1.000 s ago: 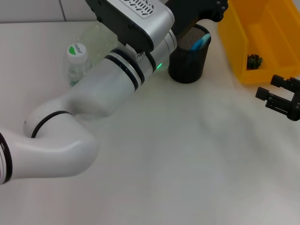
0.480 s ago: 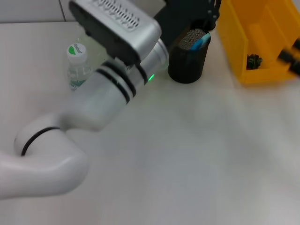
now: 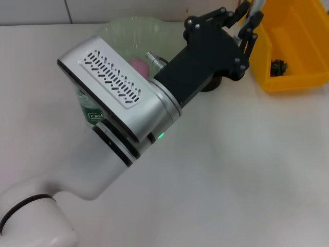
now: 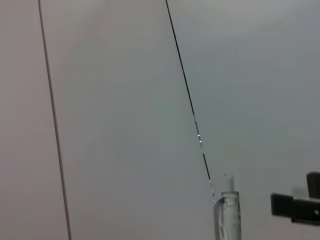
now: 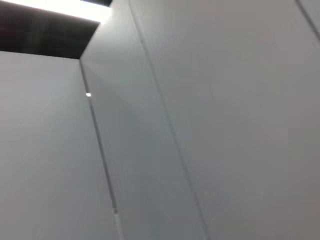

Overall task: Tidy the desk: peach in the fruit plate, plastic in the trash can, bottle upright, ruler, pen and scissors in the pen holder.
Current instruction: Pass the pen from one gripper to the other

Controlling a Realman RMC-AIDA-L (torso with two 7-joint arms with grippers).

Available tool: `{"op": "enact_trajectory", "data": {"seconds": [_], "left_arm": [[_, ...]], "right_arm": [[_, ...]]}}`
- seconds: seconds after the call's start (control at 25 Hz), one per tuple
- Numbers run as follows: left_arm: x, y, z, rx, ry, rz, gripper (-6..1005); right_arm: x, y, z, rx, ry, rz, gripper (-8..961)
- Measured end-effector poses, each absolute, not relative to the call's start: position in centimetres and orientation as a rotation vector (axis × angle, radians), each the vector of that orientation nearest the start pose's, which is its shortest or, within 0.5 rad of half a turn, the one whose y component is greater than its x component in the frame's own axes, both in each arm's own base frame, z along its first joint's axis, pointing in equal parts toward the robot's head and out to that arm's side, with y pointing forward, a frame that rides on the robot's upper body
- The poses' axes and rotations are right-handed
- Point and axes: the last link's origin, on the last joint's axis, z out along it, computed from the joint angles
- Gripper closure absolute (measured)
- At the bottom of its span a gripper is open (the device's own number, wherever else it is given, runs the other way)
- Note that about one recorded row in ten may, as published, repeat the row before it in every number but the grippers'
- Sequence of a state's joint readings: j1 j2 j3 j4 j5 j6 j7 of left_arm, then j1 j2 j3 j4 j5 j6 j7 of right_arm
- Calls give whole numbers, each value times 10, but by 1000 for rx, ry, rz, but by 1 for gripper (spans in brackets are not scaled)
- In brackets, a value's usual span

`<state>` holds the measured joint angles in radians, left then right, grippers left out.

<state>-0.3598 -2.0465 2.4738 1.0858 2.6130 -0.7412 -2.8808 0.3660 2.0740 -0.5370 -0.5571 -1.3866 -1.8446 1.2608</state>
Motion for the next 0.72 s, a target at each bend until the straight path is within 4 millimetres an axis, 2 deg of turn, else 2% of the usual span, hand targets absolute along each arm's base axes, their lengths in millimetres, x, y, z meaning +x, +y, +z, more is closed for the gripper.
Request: {"op": "enact_trajectory", "data": {"seconds": [0.28, 0.4, 0.72], "left_arm": [[-101, 289, -110, -2134, -40, -992, 734], [-100, 290, -111, -2139, -38, -990, 731], [-100, 290, -114, -2143, -42, -985, 721]], "right_arm": [[246, 296, 64, -2230, 403, 1529, 331], [237, 307, 57, -2252, 410, 1536, 344], [231, 321, 50, -2239, 438, 1516, 377]]}}
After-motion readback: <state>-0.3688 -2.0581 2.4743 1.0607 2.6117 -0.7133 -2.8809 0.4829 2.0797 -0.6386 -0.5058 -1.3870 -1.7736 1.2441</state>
